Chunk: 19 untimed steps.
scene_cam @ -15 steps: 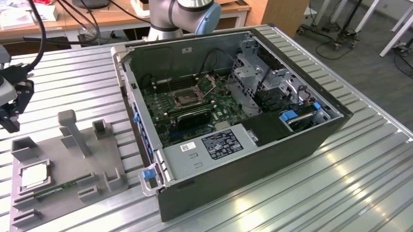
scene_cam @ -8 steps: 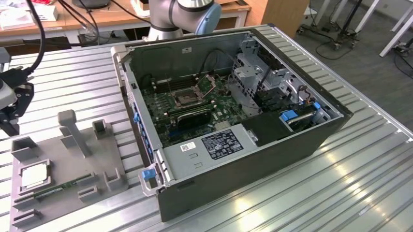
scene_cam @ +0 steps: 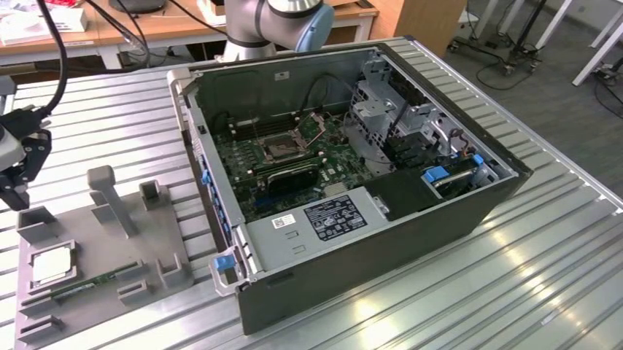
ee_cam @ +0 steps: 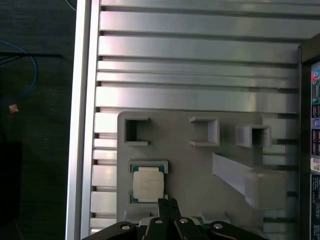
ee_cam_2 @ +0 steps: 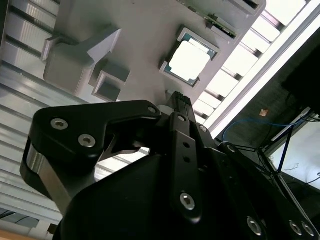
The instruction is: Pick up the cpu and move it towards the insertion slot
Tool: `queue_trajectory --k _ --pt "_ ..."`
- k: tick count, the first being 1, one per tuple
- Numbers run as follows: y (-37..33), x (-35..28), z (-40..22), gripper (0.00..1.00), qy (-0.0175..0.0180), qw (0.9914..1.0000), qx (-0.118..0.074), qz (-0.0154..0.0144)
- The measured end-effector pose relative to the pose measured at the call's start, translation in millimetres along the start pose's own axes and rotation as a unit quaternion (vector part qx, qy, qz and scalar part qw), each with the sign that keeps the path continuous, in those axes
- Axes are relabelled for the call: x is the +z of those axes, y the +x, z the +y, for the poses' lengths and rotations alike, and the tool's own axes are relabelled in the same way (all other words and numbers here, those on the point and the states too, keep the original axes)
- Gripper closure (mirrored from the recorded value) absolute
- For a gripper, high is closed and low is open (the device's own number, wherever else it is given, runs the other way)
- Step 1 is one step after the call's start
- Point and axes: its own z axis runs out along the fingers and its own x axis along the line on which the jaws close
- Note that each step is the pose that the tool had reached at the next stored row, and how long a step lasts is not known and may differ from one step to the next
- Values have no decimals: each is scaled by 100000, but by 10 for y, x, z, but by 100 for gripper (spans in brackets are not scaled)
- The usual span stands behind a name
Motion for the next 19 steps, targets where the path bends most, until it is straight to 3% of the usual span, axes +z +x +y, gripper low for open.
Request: queue_trajectory --k 11,19 --pt "0 4 -4 89 12 100000 2 10" --pt "0 111 -7 89 6 100000 0 4"
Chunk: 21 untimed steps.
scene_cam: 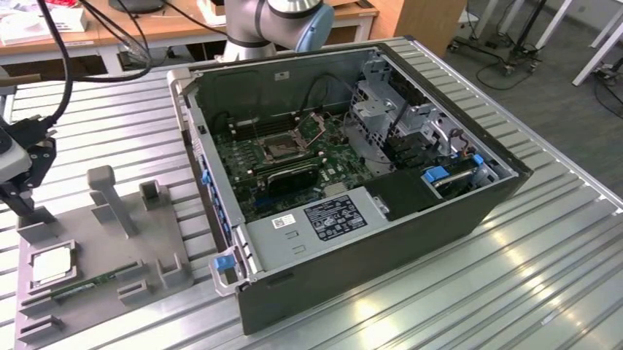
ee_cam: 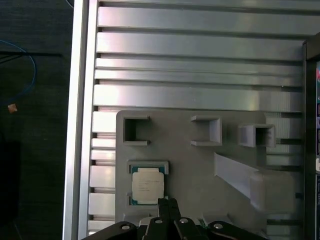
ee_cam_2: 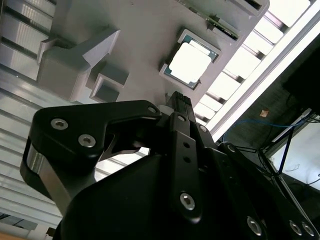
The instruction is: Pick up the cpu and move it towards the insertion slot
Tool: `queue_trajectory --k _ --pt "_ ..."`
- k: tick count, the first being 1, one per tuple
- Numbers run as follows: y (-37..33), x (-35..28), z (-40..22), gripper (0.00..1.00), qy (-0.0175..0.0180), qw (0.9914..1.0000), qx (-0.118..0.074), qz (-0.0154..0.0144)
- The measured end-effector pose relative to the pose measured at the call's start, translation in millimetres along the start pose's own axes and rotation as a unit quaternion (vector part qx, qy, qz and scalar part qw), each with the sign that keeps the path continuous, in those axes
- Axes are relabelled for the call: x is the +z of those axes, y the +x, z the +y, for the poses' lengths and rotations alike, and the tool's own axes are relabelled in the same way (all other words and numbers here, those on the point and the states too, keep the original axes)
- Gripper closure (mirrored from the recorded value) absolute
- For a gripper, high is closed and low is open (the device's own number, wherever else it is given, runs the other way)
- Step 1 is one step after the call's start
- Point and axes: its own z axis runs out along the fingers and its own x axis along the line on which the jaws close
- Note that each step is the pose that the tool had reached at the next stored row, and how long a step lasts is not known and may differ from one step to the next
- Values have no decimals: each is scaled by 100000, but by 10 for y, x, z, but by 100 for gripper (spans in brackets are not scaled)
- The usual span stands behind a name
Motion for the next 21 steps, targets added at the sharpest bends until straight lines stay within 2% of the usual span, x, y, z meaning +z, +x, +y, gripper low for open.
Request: queue_trajectory --k 8,17,21 --pt "0 112 -4 89 0 100000 3 -2" --pt "1 135 -5 89 0 100000 2 -3" --pt "28 144 -4 89 2 100000 4 -2"
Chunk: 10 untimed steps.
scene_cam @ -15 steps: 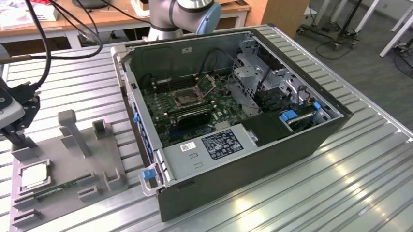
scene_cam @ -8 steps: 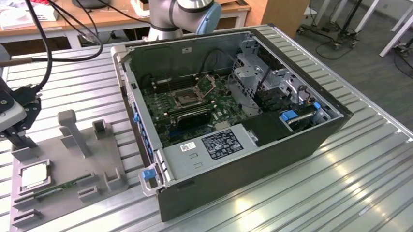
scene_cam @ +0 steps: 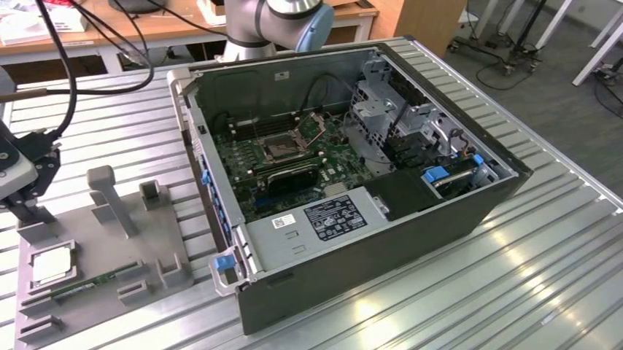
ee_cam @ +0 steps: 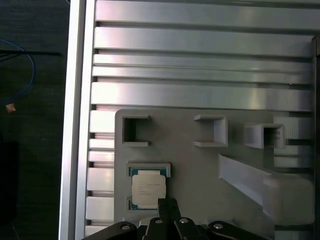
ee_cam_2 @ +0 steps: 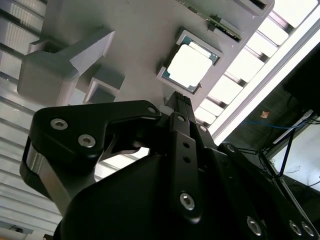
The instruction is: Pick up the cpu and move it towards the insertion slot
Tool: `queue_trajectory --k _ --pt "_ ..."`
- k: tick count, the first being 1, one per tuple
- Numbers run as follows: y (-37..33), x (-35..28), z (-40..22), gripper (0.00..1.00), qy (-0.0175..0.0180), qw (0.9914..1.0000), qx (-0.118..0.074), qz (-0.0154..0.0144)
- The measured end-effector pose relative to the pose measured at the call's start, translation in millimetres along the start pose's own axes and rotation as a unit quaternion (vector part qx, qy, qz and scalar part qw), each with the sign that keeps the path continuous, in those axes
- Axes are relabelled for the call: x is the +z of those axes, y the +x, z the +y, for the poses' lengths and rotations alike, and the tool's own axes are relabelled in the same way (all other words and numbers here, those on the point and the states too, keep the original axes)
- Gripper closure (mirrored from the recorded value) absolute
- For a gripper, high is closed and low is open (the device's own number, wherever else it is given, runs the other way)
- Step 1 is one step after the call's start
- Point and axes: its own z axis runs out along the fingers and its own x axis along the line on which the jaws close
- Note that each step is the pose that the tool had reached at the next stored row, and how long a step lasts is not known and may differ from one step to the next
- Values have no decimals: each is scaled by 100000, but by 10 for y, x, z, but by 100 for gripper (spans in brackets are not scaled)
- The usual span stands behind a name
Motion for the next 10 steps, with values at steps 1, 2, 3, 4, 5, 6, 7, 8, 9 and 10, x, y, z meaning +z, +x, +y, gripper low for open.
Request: queue_trajectory --k 1,2,3,4,5,6,7,8,9,10 --pt "11 2 0 89 5 100000 2 7" --pt "23 4 0 89 4 100000 1 8" --pt "36 7 1 89 3 100000 0 6" --pt "49 10 1 89 0 100000 -1 5" --pt "62 12 1 89 3 100000 -2 7" --pt "75 15 1 89 3 100000 -1 6" --pt "88 18 1 89 3 100000 -2 6" --pt "101 20 1 89 1 100000 -3 3" --pt "113 22 1 89 0 100000 -2 2" --pt "126 24 2 89 -1 100000 -2 3"
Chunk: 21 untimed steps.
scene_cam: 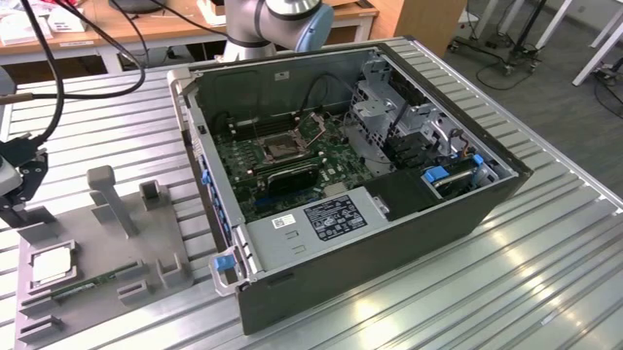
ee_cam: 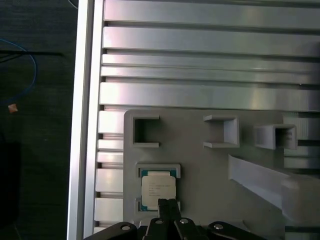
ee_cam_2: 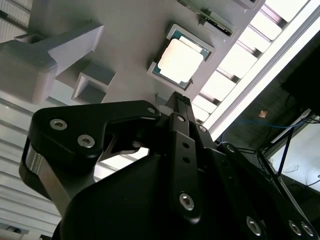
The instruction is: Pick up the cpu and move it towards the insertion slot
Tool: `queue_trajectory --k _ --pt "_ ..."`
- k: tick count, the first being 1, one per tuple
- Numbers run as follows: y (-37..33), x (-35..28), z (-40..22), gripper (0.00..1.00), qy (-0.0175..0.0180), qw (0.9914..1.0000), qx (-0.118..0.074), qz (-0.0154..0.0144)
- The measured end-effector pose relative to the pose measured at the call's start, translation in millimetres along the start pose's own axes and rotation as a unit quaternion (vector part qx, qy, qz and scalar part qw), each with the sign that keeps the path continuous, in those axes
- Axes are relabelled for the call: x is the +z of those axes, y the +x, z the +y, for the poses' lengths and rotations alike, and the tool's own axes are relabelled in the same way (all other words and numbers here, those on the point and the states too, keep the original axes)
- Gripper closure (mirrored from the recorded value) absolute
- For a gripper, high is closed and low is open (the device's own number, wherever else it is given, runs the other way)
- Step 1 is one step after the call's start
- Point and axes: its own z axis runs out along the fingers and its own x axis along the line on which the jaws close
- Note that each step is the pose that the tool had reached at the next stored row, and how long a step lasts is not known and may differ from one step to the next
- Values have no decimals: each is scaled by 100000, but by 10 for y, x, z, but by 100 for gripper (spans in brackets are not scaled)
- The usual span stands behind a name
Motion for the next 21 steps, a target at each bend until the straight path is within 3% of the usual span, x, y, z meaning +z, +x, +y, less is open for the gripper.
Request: queue_trajectory --k 11,21 --pt "27 36 -58 89 3 100000 1 3" --pt "28 177 -98 89 1 100000 2 0"
